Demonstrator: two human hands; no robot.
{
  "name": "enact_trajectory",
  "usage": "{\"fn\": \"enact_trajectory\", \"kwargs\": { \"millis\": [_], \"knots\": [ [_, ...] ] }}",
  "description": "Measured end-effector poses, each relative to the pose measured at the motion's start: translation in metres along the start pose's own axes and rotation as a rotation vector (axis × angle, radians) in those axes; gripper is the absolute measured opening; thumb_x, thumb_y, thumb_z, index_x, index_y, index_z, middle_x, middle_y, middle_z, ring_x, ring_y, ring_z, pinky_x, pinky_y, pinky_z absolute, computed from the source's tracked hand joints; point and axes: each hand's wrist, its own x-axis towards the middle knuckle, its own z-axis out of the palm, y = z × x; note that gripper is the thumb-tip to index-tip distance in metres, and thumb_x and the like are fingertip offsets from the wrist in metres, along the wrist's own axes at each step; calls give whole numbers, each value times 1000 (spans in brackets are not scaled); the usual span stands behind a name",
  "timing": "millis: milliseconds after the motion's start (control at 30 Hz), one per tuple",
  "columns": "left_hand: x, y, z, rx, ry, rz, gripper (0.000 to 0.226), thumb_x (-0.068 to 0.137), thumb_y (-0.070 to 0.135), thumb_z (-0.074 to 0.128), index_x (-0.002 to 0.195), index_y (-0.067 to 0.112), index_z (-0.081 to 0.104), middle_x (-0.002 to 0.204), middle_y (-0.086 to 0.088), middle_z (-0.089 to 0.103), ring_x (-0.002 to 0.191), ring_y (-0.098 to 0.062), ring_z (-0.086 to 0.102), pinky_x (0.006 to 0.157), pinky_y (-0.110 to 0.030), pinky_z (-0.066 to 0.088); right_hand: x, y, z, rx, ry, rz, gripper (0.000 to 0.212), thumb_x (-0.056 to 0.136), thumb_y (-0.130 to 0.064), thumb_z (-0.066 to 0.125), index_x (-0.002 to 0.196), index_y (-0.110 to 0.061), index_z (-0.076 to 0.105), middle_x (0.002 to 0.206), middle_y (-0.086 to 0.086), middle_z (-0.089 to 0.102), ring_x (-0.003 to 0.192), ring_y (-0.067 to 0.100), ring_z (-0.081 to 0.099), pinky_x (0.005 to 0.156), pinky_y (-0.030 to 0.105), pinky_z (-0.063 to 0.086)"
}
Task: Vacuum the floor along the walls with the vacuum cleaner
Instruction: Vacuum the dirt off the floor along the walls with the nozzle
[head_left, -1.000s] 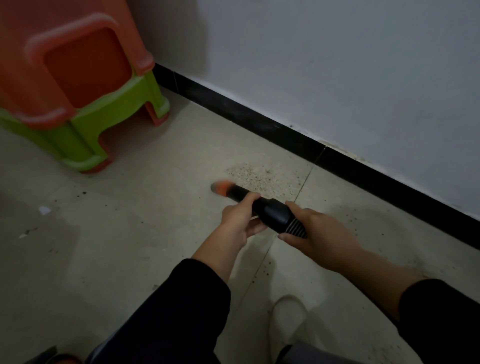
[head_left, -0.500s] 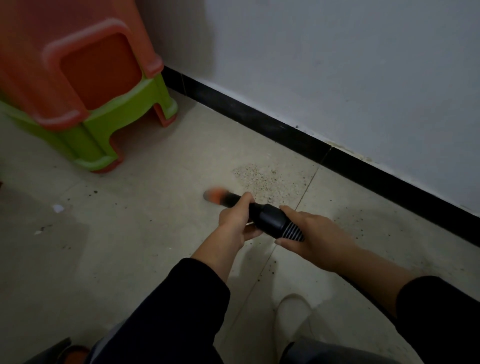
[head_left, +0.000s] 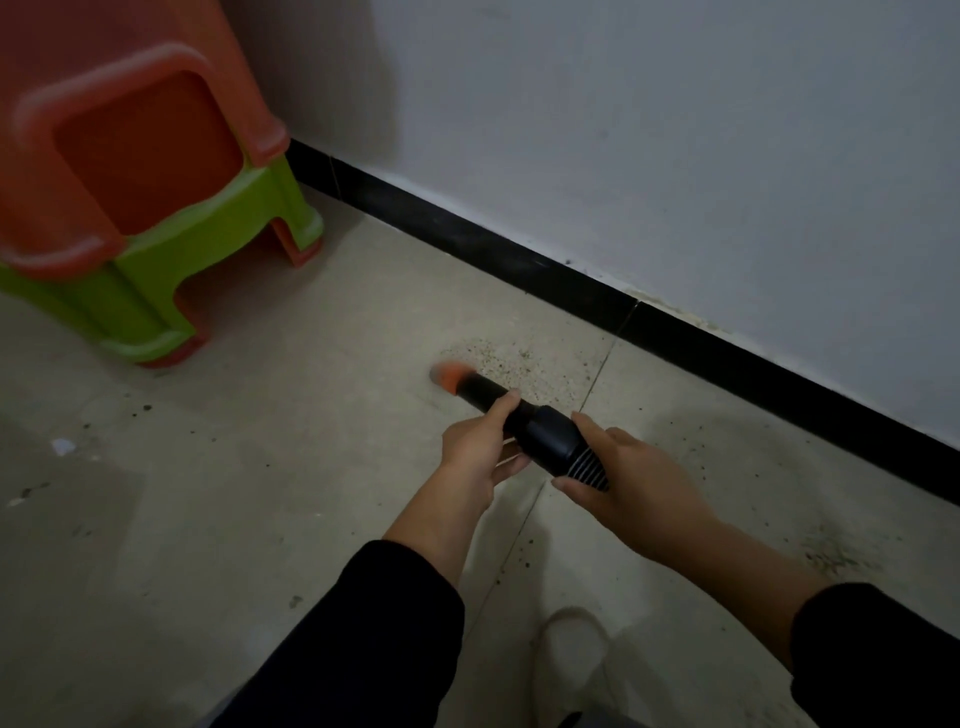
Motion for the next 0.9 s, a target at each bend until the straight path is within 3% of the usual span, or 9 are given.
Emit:
{"fn": "enact_trajectory", "kwargs": {
  "millis": [100, 367, 900],
  "knots": [
    [2, -4, 7, -5, -18, -6, 44, 89, 30, 71, 120, 2, 60, 104, -15, 71, 85, -21, 71, 57, -26, 58, -4, 9, -1, -21, -5, 21, 73, 93, -57, 47, 152, -29, 13, 120, -3, 53, 86, 8, 44, 72, 20, 38],
    [3, -13, 26, -2, -85, -38, 42, 87, 32, 72, 117, 5, 61, 107, -13, 71, 90, -22, 70, 63, -27, 60, -14, 25, -7, -43, 12, 85, 76, 93, -58, 46, 153, -28, 10, 120, -4, 53, 86, 6, 44, 76, 20, 45],
    [-1, -31, 58, -7, -206, -99, 43, 88, 26, 72, 121, 1, 59, 111, -16, 70, 88, -25, 72, 73, -34, 62, -38, 47, -22, -107, 34, 169, 77, 93, -57, 46, 154, -26, 10, 129, -2, 54, 102, 12, 57, 85, 24, 50]
  ]
}}
